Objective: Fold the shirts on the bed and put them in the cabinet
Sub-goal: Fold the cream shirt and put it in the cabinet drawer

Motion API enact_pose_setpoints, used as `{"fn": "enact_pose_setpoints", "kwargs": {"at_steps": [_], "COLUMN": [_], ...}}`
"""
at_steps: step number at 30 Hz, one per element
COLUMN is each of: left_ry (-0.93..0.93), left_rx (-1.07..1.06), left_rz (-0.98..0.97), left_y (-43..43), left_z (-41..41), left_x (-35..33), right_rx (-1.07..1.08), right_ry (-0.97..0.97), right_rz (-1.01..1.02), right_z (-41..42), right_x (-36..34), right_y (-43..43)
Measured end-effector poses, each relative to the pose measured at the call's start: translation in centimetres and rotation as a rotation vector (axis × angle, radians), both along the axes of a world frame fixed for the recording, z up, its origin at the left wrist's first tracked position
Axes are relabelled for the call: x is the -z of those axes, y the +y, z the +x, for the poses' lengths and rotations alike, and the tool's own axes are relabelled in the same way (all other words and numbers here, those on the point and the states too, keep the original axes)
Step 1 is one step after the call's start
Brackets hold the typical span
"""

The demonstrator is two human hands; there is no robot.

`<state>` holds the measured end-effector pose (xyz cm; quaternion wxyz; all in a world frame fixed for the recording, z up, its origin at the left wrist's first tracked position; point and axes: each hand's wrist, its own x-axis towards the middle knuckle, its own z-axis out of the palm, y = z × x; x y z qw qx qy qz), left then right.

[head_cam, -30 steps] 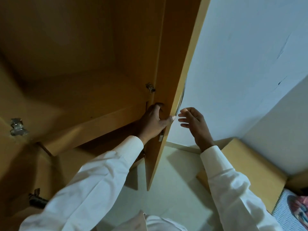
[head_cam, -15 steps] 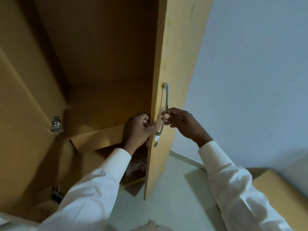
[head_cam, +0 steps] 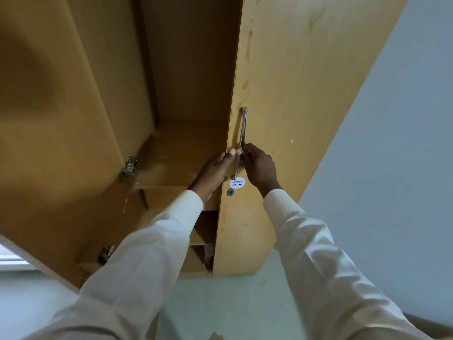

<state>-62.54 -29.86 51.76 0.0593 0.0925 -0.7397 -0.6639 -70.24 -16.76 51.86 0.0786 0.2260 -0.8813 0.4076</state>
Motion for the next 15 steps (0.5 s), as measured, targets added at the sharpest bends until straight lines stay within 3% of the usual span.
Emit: {"fn": "enact_pose_setpoints", "kwargs": {"at_steps": [8, 15], "left_ry": [-0.071, -0.010], "left_rx": [-0.032, -0.112], "left_rz": [-0.070, -0.082], "left_y": [0.2, -1.1], "left_z": [-0.5, 8.1], "left_x": [0.5, 2.1], "right_rx": [0.032, -0.039], "right_ry": [-0.058, -0.305], "right_rz": [0.037, -0.203], "right_z": [-2.0, 3.0], "right_x": [-0.4, 0.7], "right_y": [-1.4, -1.3]}}
